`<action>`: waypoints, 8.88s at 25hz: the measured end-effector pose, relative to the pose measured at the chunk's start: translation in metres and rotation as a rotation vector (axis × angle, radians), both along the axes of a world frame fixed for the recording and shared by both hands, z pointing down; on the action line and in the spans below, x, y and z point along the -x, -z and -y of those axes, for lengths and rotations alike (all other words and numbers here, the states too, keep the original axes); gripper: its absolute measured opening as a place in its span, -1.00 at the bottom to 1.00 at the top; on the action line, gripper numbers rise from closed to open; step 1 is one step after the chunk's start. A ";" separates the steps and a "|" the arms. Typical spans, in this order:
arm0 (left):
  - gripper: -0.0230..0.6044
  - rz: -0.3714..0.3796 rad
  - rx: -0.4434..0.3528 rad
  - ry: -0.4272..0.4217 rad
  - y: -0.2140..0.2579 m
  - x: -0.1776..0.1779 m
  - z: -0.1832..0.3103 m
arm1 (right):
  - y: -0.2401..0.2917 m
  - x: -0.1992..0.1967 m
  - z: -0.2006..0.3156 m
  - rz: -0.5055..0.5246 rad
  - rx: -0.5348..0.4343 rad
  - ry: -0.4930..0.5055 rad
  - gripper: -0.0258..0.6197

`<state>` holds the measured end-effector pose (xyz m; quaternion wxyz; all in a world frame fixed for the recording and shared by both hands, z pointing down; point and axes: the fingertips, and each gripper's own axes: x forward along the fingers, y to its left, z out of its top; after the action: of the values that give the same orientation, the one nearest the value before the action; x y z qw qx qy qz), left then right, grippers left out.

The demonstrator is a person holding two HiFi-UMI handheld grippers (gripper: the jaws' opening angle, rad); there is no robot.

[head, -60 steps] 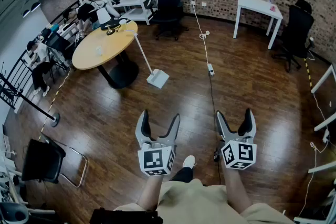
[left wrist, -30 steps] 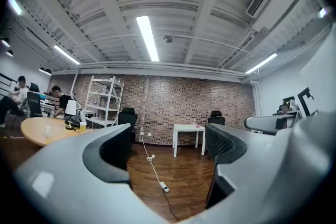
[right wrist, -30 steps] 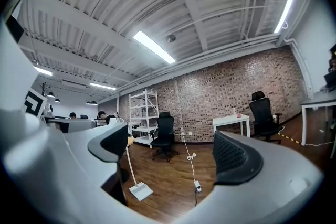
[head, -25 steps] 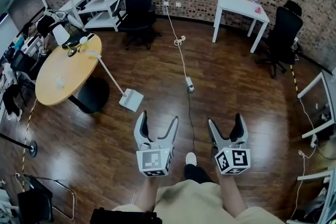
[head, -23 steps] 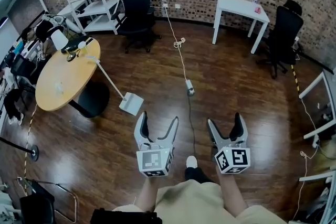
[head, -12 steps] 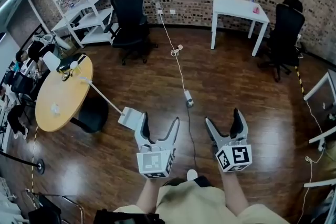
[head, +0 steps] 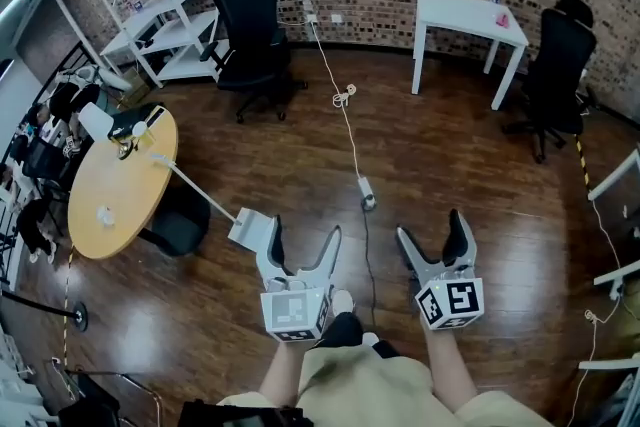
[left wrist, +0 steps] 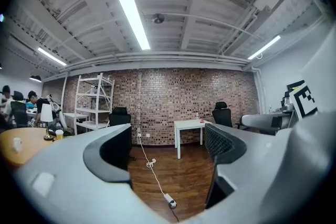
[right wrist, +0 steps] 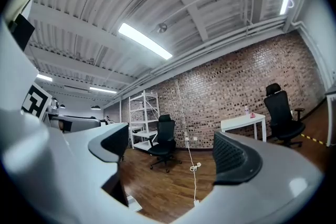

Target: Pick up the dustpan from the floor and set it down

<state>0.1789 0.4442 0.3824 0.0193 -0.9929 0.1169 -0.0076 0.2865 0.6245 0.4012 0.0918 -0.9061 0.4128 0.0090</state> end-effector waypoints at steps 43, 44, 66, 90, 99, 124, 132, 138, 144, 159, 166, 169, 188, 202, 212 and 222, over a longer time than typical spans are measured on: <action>0.36 -0.079 0.084 0.789 -0.002 0.058 0.412 | 0.013 -0.018 0.560 -0.029 0.015 0.894 0.58; 0.36 -0.081 0.077 0.823 0.000 0.063 0.419 | 0.014 -0.014 0.574 -0.029 0.011 0.928 0.58; 0.33 -0.050 0.071 1.257 -0.013 0.193 0.492 | -0.008 0.111 0.746 0.011 0.016 1.344 0.57; 0.32 -0.059 0.063 1.120 -0.012 0.334 0.695 | 0.011 0.255 0.918 -0.051 0.012 1.237 0.56; 0.32 -0.022 0.103 1.015 -0.029 0.289 0.733 | -0.019 0.214 0.935 -0.025 0.076 1.184 0.55; 0.30 0.263 0.268 0.578 -0.198 0.105 0.811 | -0.274 0.079 0.948 0.083 0.488 1.108 0.47; 0.30 0.315 0.288 0.575 -0.235 0.103 0.833 | -0.341 0.108 0.987 0.145 0.497 1.246 0.47; 0.29 0.303 0.308 0.645 -0.233 0.118 0.844 | -0.371 0.132 1.015 0.076 0.559 1.288 0.38; 0.29 0.292 0.324 0.698 -0.234 0.136 0.845 | -0.375 0.144 1.030 0.022 0.595 1.290 -0.11; 0.29 0.217 0.313 0.775 -0.198 0.160 0.820 | -0.365 0.143 0.987 -0.033 0.690 1.263 -0.77; 0.29 0.178 0.308 0.781 -0.173 0.163 0.801 | -0.337 0.126 0.953 -0.041 0.684 1.236 -0.77; 0.28 0.159 0.296 0.789 -0.164 0.167 0.797 | -0.315 0.125 0.950 -0.061 0.656 1.234 -0.77; 0.26 -0.076 0.137 0.935 -0.041 0.238 0.763 | -0.109 0.154 0.956 -0.099 0.333 1.216 -0.76; 0.17 -0.067 0.047 1.090 0.019 0.284 0.728 | 0.003 0.214 0.933 -0.117 0.169 1.308 -0.77; 0.17 -0.073 0.019 1.167 0.029 0.306 0.716 | 0.015 0.240 0.922 -0.140 0.177 1.355 -0.78; 0.17 -0.084 0.011 1.220 0.036 0.317 0.709 | 0.048 0.236 0.926 -0.146 0.120 1.307 -0.78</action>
<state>-0.1383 -0.2646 0.3464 0.0019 -0.7463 0.6653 0.0213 0.0508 -0.3013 0.3532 -0.0006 -0.4695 0.8829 -0.0100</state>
